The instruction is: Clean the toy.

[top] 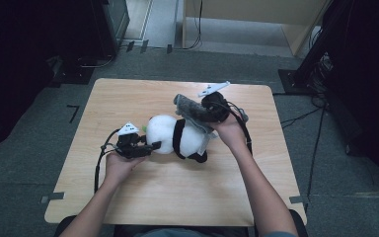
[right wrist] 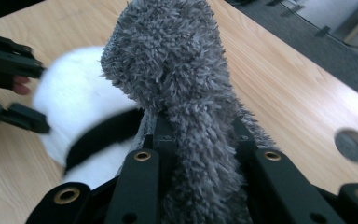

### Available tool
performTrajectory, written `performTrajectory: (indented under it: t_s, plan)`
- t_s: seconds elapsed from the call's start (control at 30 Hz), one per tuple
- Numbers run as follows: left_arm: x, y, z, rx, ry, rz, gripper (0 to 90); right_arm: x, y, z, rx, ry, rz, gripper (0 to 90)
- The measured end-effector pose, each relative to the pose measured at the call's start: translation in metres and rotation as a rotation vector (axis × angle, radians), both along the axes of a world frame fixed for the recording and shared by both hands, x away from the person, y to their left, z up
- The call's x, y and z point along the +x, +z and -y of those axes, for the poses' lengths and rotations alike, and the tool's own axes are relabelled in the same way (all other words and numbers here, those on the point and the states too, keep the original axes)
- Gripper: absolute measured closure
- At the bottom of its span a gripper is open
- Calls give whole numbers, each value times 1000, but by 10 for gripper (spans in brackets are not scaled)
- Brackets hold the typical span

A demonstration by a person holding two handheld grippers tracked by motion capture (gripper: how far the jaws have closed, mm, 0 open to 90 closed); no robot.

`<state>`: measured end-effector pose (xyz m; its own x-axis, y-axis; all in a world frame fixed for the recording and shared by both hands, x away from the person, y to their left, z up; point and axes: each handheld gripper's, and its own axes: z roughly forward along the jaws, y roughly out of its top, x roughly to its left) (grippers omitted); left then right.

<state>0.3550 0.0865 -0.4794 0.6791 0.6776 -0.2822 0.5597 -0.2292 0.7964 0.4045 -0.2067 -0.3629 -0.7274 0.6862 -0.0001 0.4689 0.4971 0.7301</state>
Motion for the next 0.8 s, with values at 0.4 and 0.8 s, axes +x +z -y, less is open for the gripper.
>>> performTrajectory:
  t_s: [0.4, 0.8]
  plan:
    - [0, -1, 0, -6, 0, 3, 419, 12, 1, -72, -14, 114, -5, 716]
    - [1, -1, -1, -10, -1, -17, 415, 16, -28, -98, -63, 147, -63, 651]
